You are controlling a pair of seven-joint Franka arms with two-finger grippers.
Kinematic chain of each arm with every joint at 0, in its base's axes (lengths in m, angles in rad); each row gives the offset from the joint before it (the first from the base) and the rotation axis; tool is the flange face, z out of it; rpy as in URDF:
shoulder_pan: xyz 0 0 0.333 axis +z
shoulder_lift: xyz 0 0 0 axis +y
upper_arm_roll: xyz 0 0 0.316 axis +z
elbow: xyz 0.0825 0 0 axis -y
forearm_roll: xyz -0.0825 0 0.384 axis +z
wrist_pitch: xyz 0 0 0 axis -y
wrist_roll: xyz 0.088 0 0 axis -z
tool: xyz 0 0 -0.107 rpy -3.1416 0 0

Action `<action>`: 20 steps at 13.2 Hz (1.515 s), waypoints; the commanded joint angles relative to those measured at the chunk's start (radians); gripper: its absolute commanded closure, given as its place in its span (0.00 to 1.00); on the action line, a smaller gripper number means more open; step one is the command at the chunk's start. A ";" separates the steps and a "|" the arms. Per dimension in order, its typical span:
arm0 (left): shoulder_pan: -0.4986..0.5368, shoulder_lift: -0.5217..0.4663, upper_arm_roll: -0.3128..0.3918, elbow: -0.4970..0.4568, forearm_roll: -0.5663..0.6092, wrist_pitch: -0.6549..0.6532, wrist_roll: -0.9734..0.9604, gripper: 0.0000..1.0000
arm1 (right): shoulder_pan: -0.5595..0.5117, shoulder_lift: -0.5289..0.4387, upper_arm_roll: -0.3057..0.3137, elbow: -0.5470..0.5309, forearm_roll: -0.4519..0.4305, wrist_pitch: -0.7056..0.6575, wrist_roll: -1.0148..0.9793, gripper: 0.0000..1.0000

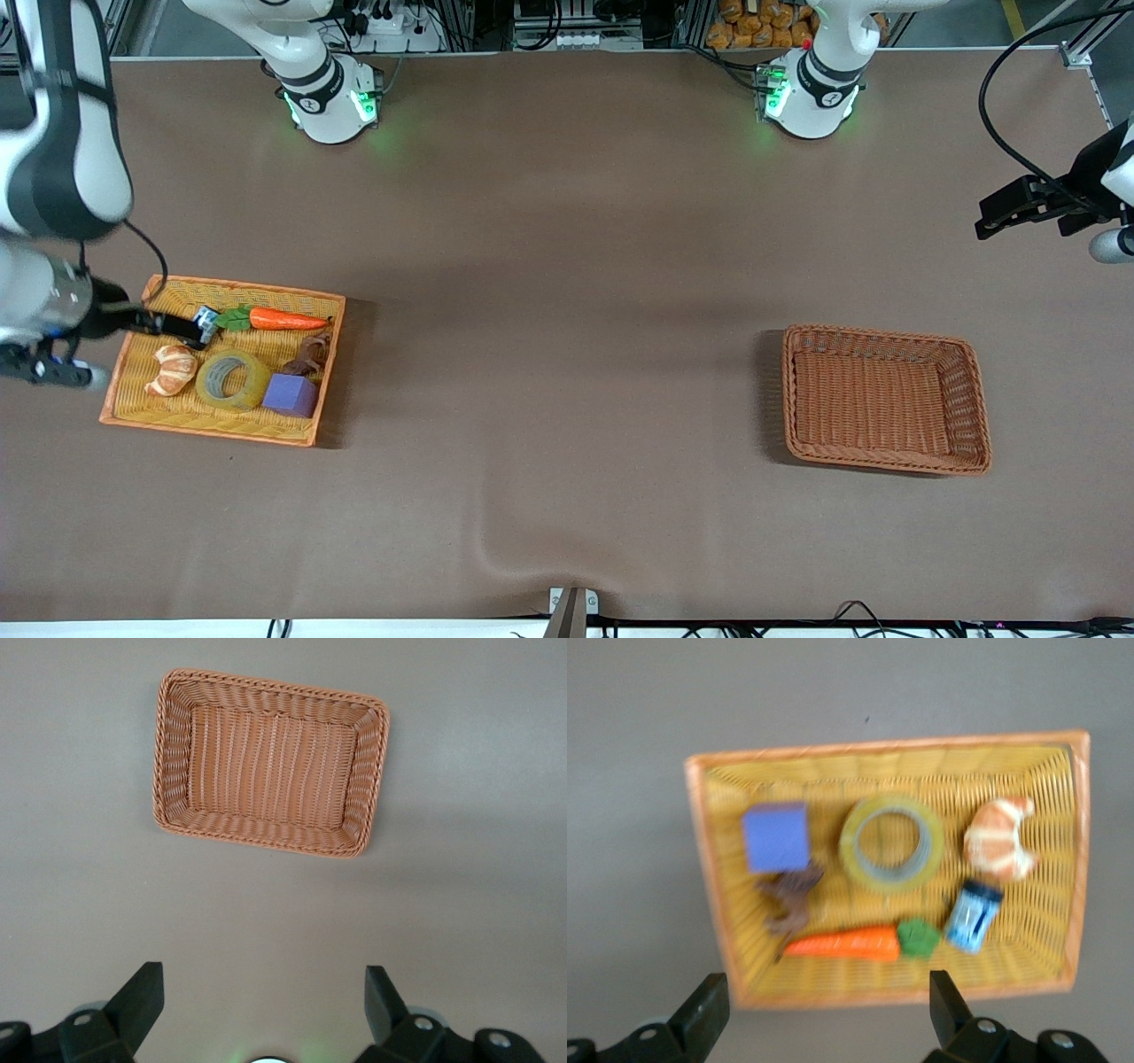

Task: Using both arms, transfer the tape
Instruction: 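Reach the right gripper toward the yellow tape roll in the orange tray, then lower the right gripper into the tape roll's hole and grasp it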

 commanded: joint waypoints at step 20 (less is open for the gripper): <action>0.000 0.000 -0.019 0.004 0.020 0.017 0.012 0.00 | -0.116 0.342 0.011 0.032 -0.002 0.192 -0.258 1.00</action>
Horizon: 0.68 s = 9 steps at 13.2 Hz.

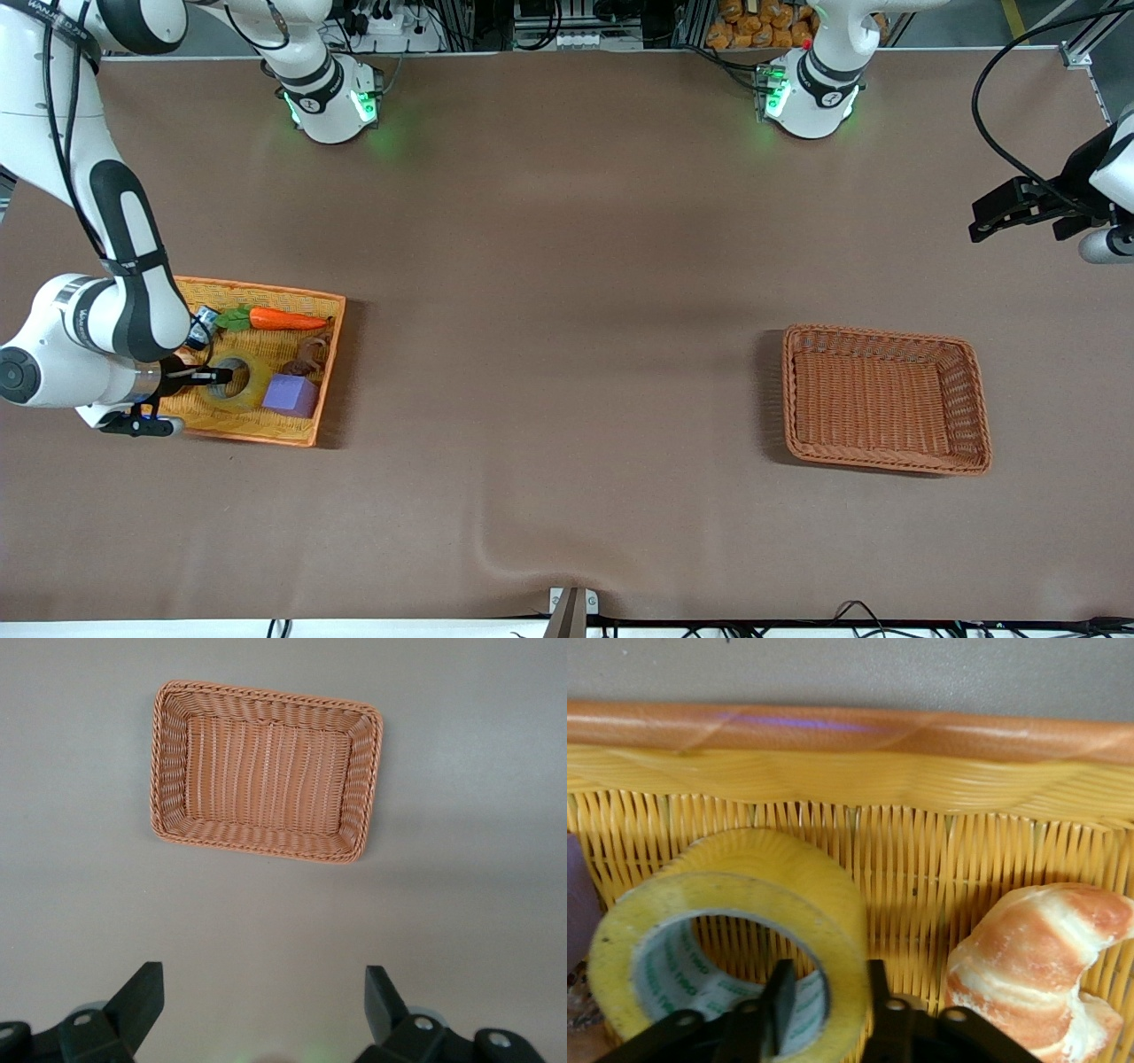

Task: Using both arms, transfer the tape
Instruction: 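Lower the right gripper into the tape roll's hole and grasp it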

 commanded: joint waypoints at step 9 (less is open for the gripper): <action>-0.010 0.009 -0.007 0.006 0.018 0.006 -0.008 0.00 | 0.056 -0.074 0.052 0.291 0.008 -0.337 -0.096 1.00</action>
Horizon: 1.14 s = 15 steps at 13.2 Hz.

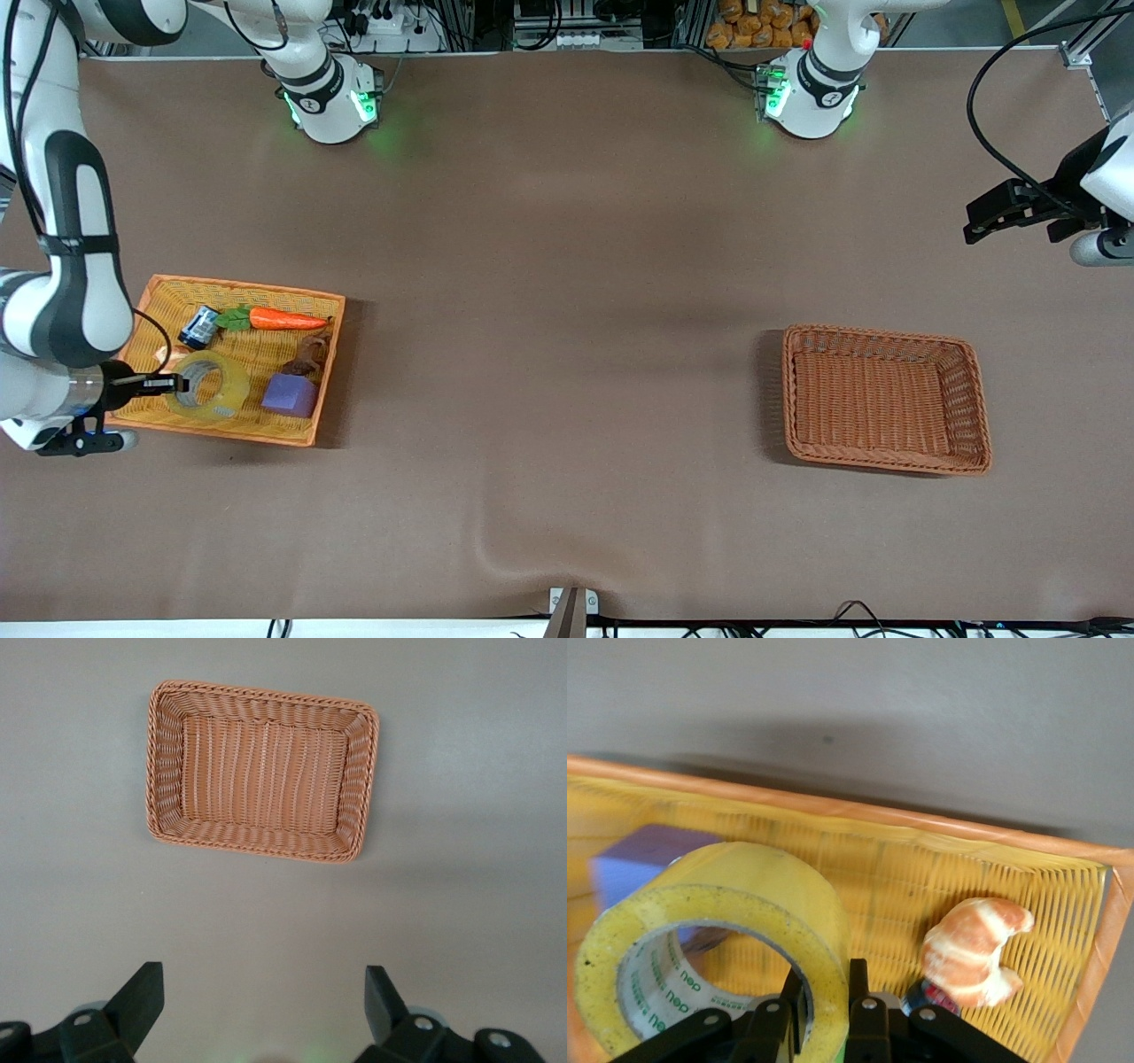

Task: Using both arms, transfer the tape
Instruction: 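Lower the right gripper into the tape roll's hole and grasp it, then lift the tape with the right gripper while the left gripper approaches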

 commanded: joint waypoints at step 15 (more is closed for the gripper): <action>-0.005 0.175 -0.099 -0.006 -0.032 0.147 -0.148 0.00 | 0.521 0.050 0.177 -0.011 0.151 0.095 0.912 1.00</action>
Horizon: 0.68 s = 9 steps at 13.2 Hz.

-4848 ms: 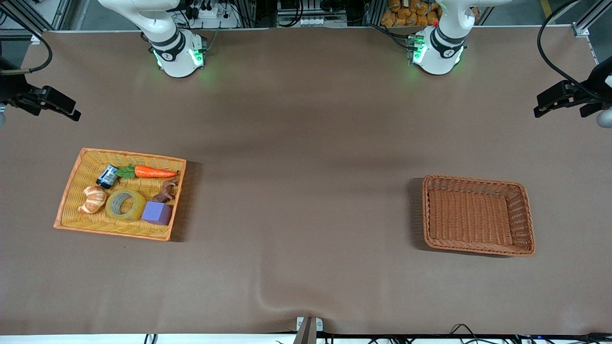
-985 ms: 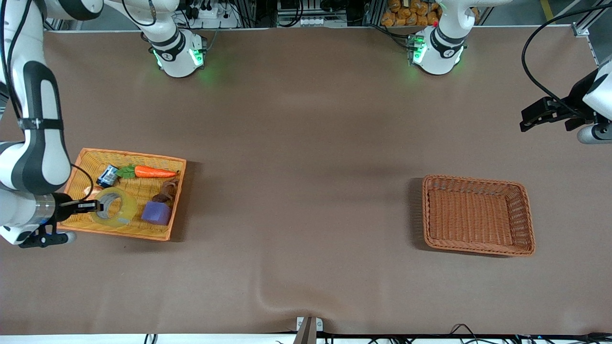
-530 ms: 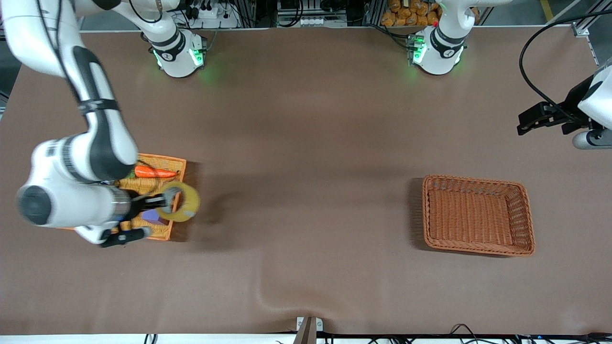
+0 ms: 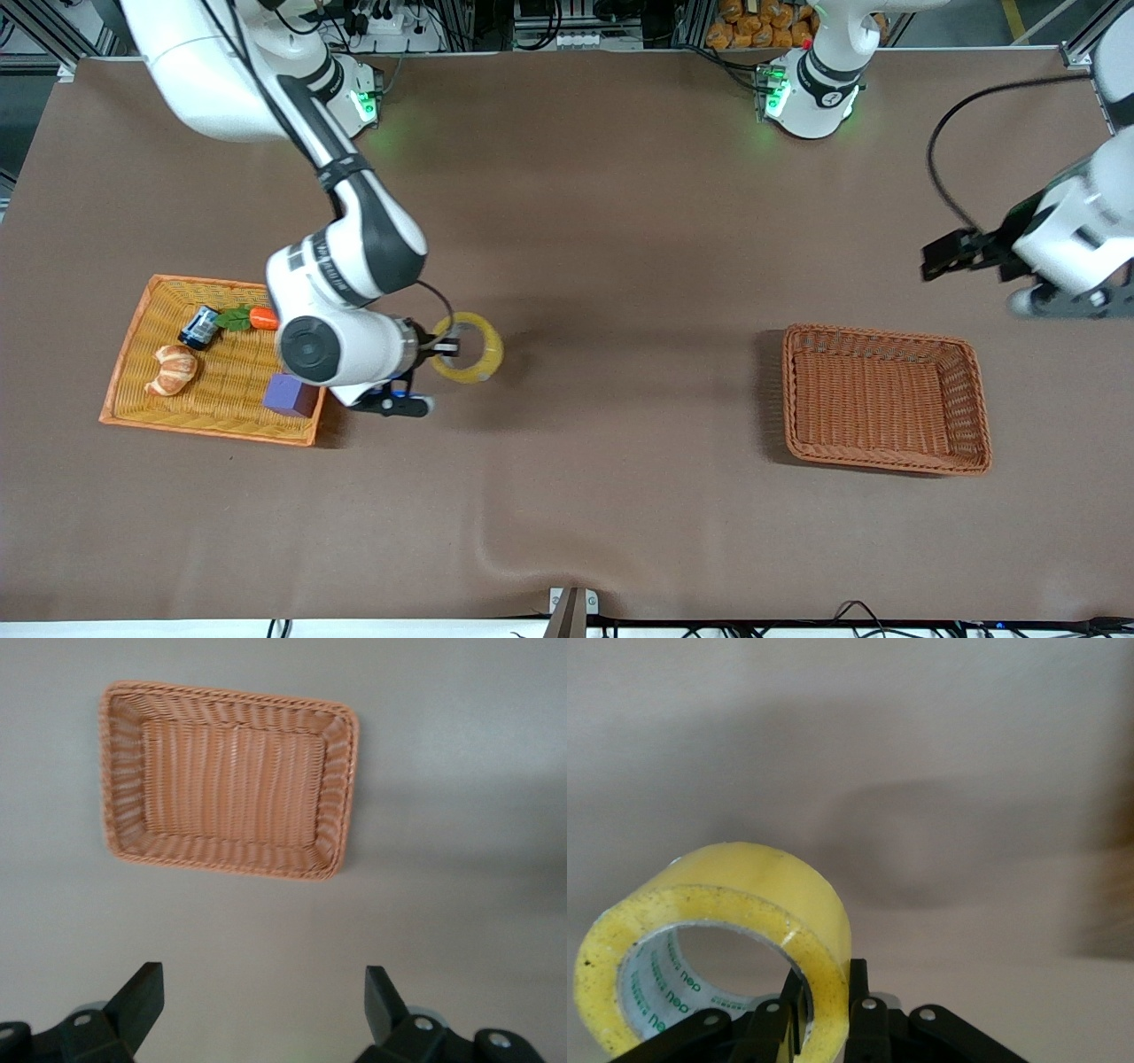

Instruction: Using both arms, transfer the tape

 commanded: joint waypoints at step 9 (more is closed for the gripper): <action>-0.173 0.215 -0.114 -0.015 0.002 0.232 -0.460 0.00 | 0.067 -0.012 -0.012 -0.036 0.016 0.121 0.250 0.00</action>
